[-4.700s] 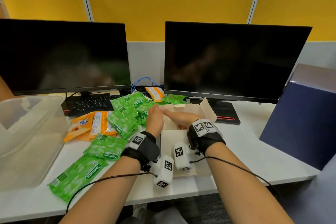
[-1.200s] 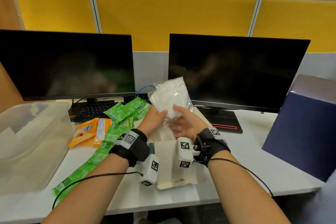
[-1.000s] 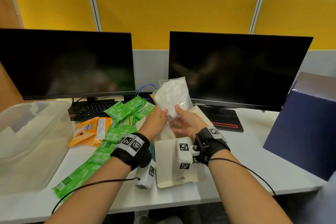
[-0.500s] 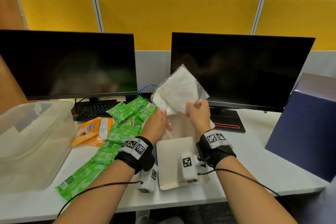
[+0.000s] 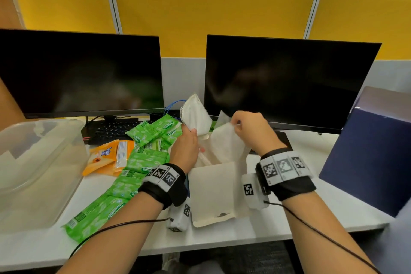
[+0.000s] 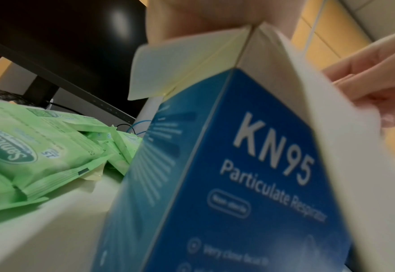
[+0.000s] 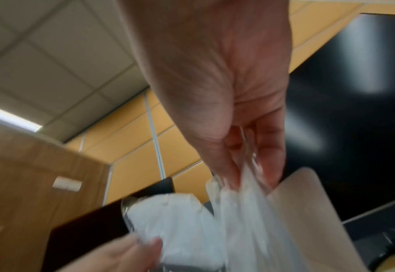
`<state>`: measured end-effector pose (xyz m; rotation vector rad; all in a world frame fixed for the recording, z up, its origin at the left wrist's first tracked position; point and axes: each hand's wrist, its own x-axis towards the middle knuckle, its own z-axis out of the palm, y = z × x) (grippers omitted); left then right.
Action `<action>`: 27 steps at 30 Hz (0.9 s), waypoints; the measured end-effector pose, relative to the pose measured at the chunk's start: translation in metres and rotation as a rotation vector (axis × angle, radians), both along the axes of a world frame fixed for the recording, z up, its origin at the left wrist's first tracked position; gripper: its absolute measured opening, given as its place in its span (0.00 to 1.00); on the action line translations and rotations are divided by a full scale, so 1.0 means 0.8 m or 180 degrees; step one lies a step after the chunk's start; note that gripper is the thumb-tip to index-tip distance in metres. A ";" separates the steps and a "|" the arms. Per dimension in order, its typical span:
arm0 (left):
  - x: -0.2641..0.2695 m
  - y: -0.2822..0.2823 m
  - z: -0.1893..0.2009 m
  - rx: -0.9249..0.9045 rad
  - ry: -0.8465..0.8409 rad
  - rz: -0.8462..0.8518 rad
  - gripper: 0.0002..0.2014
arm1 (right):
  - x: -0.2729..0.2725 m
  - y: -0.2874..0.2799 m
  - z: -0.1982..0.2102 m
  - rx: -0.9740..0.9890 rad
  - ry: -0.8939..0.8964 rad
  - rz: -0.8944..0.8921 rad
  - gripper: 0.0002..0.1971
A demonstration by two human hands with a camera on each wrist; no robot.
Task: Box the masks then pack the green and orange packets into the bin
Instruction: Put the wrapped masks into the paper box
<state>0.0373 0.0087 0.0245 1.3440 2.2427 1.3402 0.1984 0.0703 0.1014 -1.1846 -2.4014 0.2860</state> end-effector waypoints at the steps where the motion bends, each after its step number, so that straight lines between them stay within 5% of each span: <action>1: 0.000 -0.001 0.000 -0.0004 0.0001 -0.0010 0.13 | -0.007 -0.005 -0.005 0.0043 -0.0193 0.0054 0.11; 8: -0.002 -0.005 0.000 -0.0040 0.0032 -0.0275 0.19 | -0.049 -0.010 -0.055 0.0022 -0.1416 0.0090 0.15; 13: -0.007 -0.002 -0.004 -0.0010 0.0143 -0.0470 0.23 | -0.064 0.009 -0.065 -0.0872 -0.2177 0.0009 0.18; 18: -0.010 0.000 -0.007 0.0111 0.0110 -0.0640 0.24 | -0.076 -0.001 -0.055 -0.1053 -0.2036 0.0503 0.22; 22: -0.013 0.002 -0.009 -0.0099 0.0252 -0.0680 0.25 | -0.068 0.006 -0.061 -0.2177 -0.0949 0.0596 0.18; 27: -0.015 0.005 -0.011 -0.0166 0.0286 -0.0602 0.23 | -0.043 0.022 -0.064 -0.3993 0.2283 0.0487 0.13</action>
